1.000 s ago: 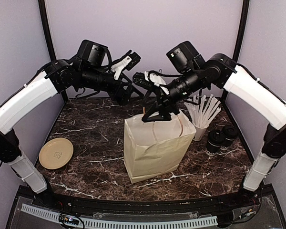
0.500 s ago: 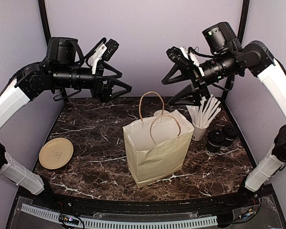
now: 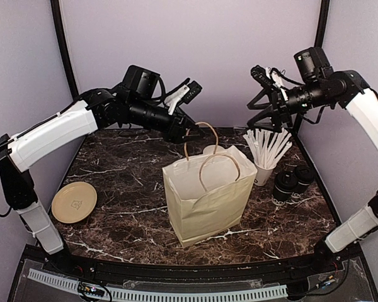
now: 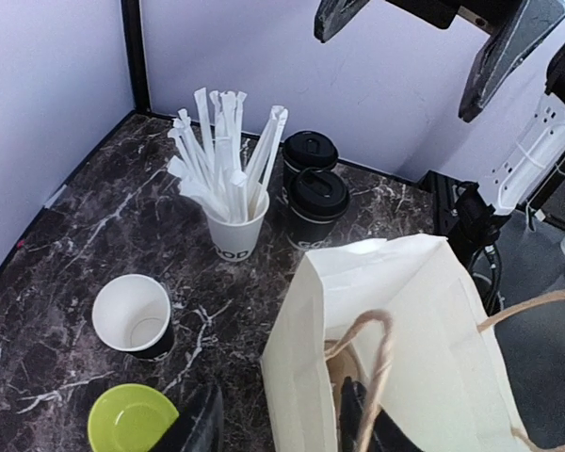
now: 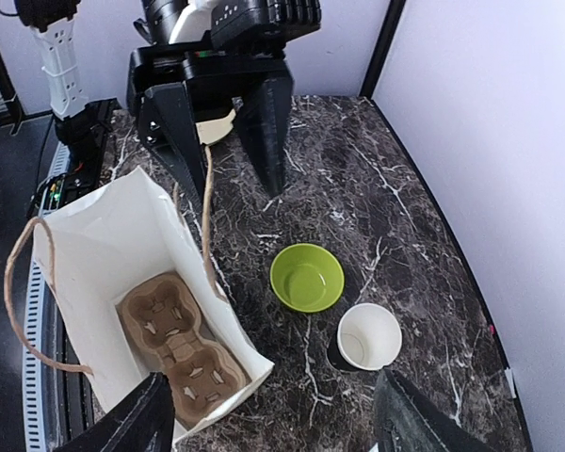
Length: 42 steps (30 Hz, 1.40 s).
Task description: Pack the takeout coffee
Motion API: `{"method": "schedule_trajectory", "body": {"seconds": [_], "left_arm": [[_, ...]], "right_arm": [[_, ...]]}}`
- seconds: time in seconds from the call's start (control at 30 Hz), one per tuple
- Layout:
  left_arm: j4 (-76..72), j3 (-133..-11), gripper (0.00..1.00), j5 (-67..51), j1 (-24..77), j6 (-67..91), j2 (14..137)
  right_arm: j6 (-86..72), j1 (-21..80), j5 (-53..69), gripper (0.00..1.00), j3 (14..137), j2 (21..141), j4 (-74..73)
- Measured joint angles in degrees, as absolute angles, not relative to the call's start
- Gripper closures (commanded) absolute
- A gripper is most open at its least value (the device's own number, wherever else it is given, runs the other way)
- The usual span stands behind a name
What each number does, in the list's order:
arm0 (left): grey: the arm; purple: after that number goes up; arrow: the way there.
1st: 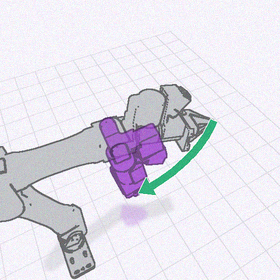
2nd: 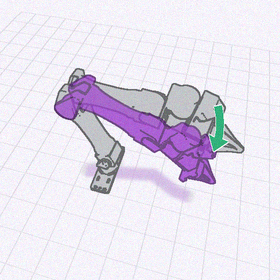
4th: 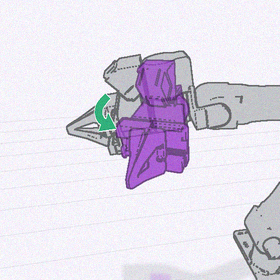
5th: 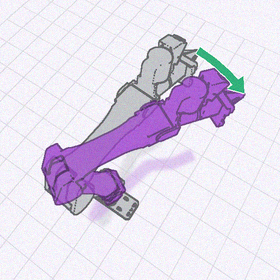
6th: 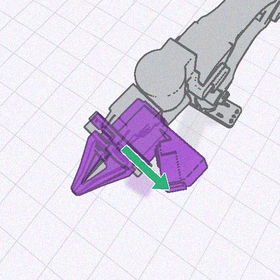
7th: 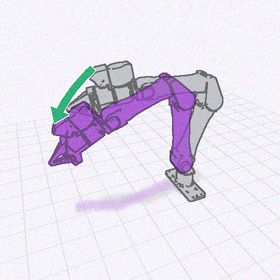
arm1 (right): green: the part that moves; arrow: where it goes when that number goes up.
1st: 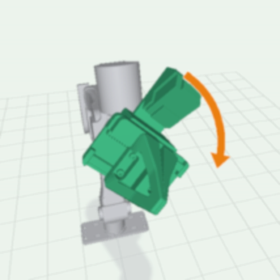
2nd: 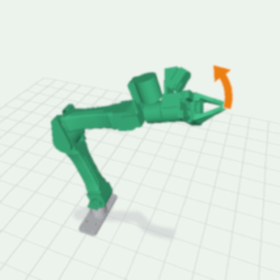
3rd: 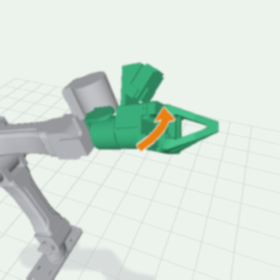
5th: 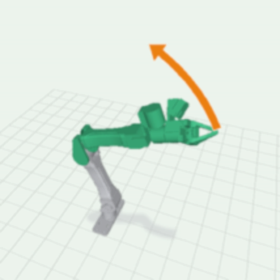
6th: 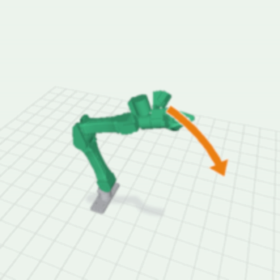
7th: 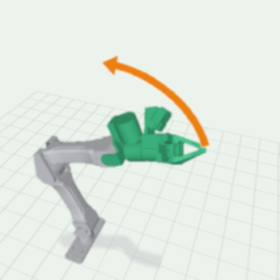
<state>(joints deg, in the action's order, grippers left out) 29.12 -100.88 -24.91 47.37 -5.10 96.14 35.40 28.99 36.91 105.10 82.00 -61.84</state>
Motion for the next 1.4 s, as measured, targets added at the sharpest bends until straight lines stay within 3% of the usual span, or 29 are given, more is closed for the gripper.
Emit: {"method": "schedule_trajectory", "body": {"seconds": [0.07, 0.13, 0.43, 0.67, 0.93, 1.4], "left_arm": [[29.8, -102.56, 0.97, -26.09, 47.37, -5.98, 97.76], [30.74, -103.63, 1.0, -26.87, 47.37, -6.42, 98.13], [37.32, -105.8, 1.0, -22.63, 47.37, -9.43, 92.36], [36.64, -98.48, 1.0, -22.11, 47.35, -9.8, 83.53], [35.48, -90.41, 1.0, -27.18, 47.81, -6.85, 82.7], [34.06, -80.68, 1.0, -30.41, 59.2, 0.14, 72.42]], "right_arm": [[34.79, 26.96, 37.71, 0.29, 104.38, 81.6, -60.77], [34.13, 25.61, 38.24, 0.3, 103.85, 81.14, -59.7], [32.21, 23.14, 40.36, 0.3, 102.94, 80.47, -56.58], [31.62, 22.72, 41.04, 0.3, 102.08, 81.34, -55.48], [31.18, 22.7, 41.87, 0.3, 101.43, 81.97, -55.29], [31.2, 22.65, 42.19, 0.3, 100.77, 83.72, -55.33]]}}
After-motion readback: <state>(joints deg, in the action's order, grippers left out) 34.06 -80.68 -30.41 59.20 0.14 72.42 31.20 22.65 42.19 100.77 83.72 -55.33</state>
